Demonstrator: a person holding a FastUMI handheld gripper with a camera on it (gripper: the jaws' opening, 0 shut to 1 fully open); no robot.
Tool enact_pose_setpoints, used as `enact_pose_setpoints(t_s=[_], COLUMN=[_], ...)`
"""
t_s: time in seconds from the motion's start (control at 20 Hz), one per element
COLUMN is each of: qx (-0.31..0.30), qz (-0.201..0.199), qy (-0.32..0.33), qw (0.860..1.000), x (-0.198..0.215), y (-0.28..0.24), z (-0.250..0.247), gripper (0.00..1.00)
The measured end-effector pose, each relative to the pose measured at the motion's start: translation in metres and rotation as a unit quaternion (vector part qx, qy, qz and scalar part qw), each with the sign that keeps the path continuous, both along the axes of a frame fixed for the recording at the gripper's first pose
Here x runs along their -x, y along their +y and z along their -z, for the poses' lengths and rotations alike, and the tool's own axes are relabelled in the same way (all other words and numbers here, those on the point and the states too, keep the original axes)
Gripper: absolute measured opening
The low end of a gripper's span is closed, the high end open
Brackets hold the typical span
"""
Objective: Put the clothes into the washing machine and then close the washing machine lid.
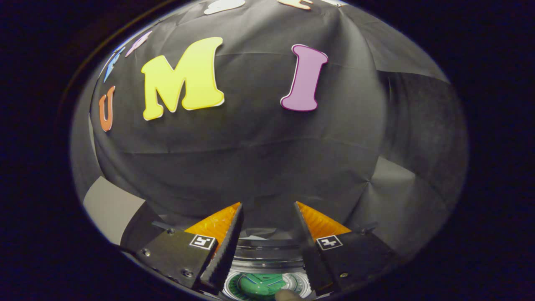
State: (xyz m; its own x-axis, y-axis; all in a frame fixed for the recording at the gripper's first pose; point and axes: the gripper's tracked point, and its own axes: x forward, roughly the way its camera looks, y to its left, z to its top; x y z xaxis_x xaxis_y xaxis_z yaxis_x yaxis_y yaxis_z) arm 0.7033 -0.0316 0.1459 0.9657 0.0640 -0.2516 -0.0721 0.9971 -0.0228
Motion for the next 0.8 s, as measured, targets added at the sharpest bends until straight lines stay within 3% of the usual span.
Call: enact_pose_setpoints(t_s=[0.3,0.5,0.8], qx=[0.005,0.001,-0.001], qz=[0.004,0.004,0.004], qy=[0.028,-0.002,-0.024], qw=[1.0,1.0,1.0], x=[-0.019,-0.013,0.003], y=[0.004,0.001,0.0], z=[0.036,0.035,0.038], gripper=[0.74,0.81,0.82])
